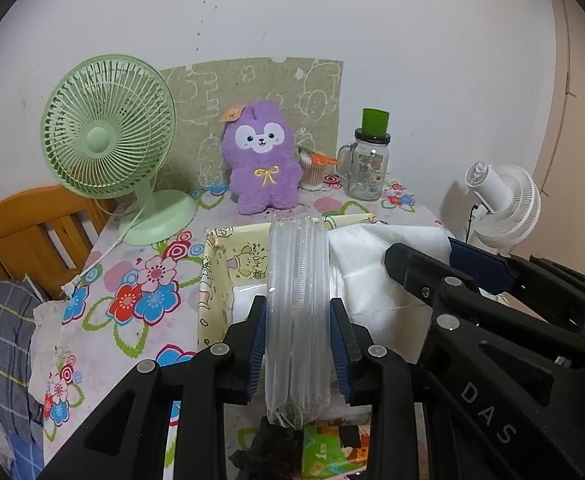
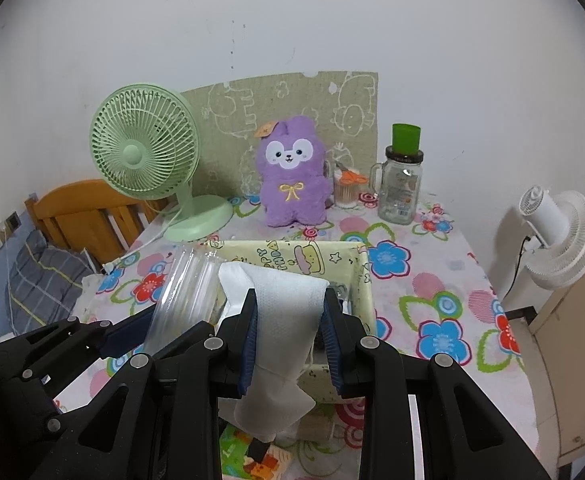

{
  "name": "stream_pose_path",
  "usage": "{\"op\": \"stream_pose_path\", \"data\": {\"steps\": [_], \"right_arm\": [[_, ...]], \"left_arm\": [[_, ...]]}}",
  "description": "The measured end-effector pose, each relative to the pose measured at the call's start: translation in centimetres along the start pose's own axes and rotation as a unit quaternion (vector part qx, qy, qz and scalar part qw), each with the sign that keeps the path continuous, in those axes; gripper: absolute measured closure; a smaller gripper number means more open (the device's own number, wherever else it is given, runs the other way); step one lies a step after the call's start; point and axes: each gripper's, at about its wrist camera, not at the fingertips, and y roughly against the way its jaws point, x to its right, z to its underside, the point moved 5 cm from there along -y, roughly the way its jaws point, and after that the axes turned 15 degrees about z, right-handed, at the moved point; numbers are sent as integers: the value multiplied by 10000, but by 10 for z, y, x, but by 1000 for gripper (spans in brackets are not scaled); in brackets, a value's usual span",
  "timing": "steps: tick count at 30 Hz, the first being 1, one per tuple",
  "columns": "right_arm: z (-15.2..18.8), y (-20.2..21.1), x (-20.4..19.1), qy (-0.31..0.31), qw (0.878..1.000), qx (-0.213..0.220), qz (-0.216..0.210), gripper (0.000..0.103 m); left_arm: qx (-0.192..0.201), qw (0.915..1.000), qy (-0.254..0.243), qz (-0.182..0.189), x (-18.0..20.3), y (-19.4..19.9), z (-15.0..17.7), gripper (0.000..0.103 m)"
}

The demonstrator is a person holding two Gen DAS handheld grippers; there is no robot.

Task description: Organize soft objects

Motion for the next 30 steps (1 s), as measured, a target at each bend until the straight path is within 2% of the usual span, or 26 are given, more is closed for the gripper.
{"op": "stream_pose_path", "data": {"steps": [20,27,29,30], "right_arm": [[-8,-51,-6,-34,9997,-237,32,71],[-9,-68,-11,45,9995,-317,73,71],[-9,-72,-13,73,9994,-330,72,70],[-8,-75,-14,99,9994,-336,78,70]], "left_arm": [[-297,9991,295,5,-36,-51,-5,71],[-523,9973,515,36,-47,-71,1,59],[-521,9971,562,1,-51,-72,3,47],[-501,9969,595,-57,-53,-72,3,47]]}}
